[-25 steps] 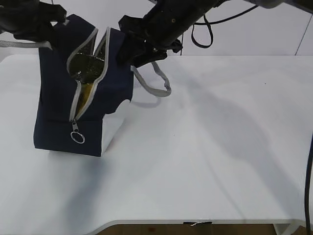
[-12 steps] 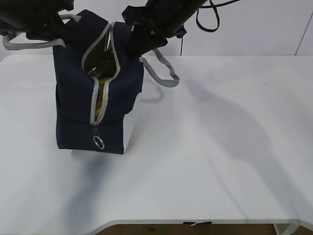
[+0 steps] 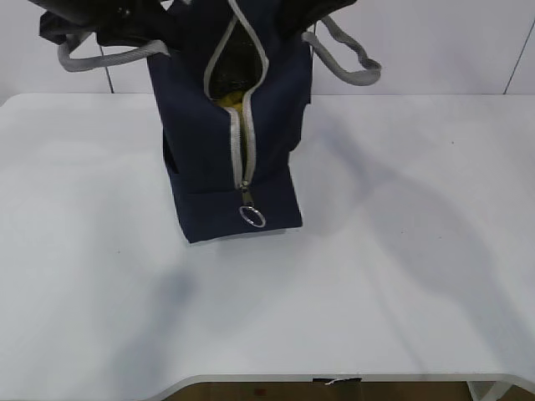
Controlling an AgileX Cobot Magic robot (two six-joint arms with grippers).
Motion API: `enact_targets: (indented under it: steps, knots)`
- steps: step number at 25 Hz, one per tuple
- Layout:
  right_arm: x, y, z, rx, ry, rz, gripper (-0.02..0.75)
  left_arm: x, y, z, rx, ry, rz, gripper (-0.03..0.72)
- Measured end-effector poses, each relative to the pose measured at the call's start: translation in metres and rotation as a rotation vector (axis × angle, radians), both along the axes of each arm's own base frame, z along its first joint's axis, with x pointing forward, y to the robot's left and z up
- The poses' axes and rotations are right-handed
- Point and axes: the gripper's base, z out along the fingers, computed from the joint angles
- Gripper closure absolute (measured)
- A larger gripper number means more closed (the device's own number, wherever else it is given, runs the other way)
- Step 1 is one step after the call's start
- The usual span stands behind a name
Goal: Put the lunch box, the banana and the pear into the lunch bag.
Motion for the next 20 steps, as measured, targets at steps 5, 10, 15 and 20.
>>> enact_targets:
  steps: [5,10,15,20]
  knots:
    - [-0.005,-0.009,-0.016,-0.087,0.049,-0.042,0.729,-0.008,-0.016,0.000,-0.004,0.003,-0.047,0.692]
    - [-0.005,-0.010,-0.023,-0.098,0.075,-0.047,0.729,-0.008,-0.018,0.001,-0.005,-0.019,-0.050,0.692]
    - [-0.004,-0.012,-0.023,-0.117,0.072,-0.084,0.729,-0.004,-0.018,0.003,-0.021,-0.056,-0.024,0.692]
    - [-0.008,-0.015,-0.029,-0.133,0.093,-0.093,0.729,-0.003,-0.018,0.001,-0.006,-0.067,-0.037,0.692]
